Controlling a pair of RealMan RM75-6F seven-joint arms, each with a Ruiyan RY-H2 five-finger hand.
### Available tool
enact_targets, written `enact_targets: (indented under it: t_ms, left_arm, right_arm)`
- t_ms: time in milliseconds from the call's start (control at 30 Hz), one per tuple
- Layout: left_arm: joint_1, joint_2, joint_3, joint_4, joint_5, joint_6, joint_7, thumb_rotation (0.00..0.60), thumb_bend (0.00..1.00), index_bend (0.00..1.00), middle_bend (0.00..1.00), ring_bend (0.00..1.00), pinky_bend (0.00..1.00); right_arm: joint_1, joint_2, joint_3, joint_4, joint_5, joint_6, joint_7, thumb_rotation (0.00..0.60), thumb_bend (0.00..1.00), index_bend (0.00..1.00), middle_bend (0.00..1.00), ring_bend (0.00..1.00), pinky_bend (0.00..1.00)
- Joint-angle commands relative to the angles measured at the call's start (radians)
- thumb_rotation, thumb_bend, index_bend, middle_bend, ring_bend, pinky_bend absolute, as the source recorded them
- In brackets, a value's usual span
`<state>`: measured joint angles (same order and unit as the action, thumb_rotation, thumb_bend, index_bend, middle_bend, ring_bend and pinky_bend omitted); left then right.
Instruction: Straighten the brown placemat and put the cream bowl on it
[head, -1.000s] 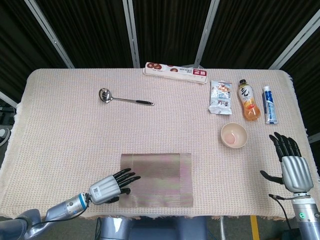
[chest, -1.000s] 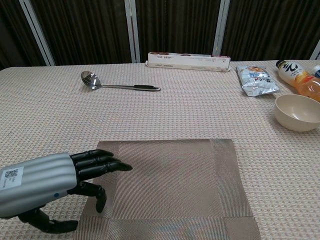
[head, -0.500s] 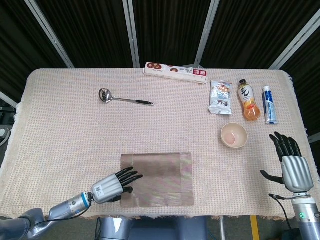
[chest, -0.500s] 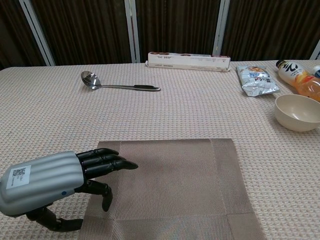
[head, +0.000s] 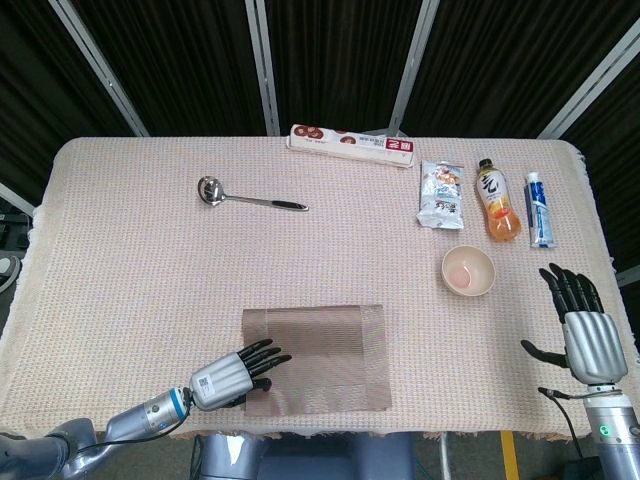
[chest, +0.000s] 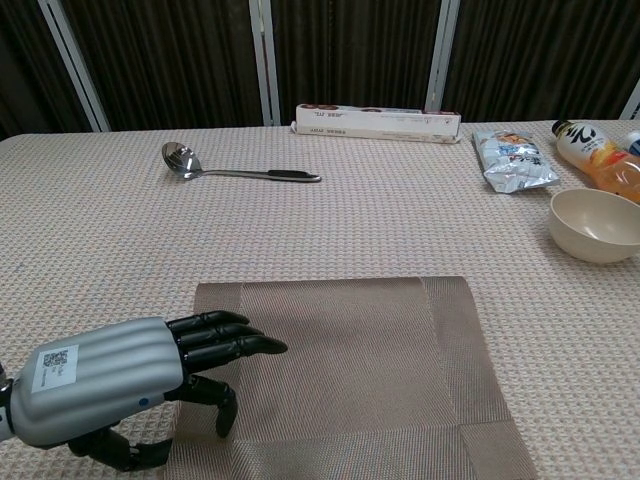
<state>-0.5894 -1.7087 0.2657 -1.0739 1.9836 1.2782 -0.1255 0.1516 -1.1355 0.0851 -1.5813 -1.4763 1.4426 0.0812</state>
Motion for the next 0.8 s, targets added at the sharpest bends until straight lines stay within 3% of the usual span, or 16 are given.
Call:
enact_targets:
  t_ms: [33, 333, 500, 633, 800]
  left_arm:
    - [0.0, -0.001, 0.0, 0.0, -0.001, 0.0, 0.0, 0.6, 0.41, 0.44, 0.0, 0.0, 0.0]
    - [0.002, -0.016, -0.02, -0.02, -0.046, -0.017, -0.04, 0.6, 0.42, 0.7, 0.0, 0.0, 0.0]
    - [0.001, -0.021, -0.054, -0.044, -0.104, -0.052, -0.061, 0.6, 0.43, 0.73, 0.0, 0.0, 0.0]
    - [-0.015, -0.005, -0.12, -0.128, -0.197, -0.109, -0.081, 0.6, 0.44, 0.74, 0.0, 0.0, 0.0]
    - [-0.051, 0.026, -0.253, -0.224, -0.33, -0.162, -0.107, 0.6, 0.45, 0.74, 0.0, 0.0, 0.0]
  right_arm:
    - [0.0, 0.0, 0.0, 0.0, -0.001, 0.001, 0.0, 0.6, 0.0, 0.0, 0.0, 0.0, 0.0]
    - [-0.002, 0.003, 0.0, -0.003, -0.006, 0.004, 0.003, 0.6, 0.0, 0.0, 0.0, 0.0, 0.0]
    - [-0.003, 0.004, 0.001, -0.004, -0.008, 0.004, 0.005, 0.6, 0.0, 0.0, 0.0, 0.0, 0.0]
    - [-0.003, 0.004, 0.001, -0.004, -0.009, 0.004, 0.006, 0.6, 0.0, 0.0, 0.0, 0.0, 0.0]
    - [-0.004, 0.005, 0.002, -0.003, -0.009, 0.005, 0.008, 0.6, 0.0, 0.0, 0.0, 0.0, 0.0]
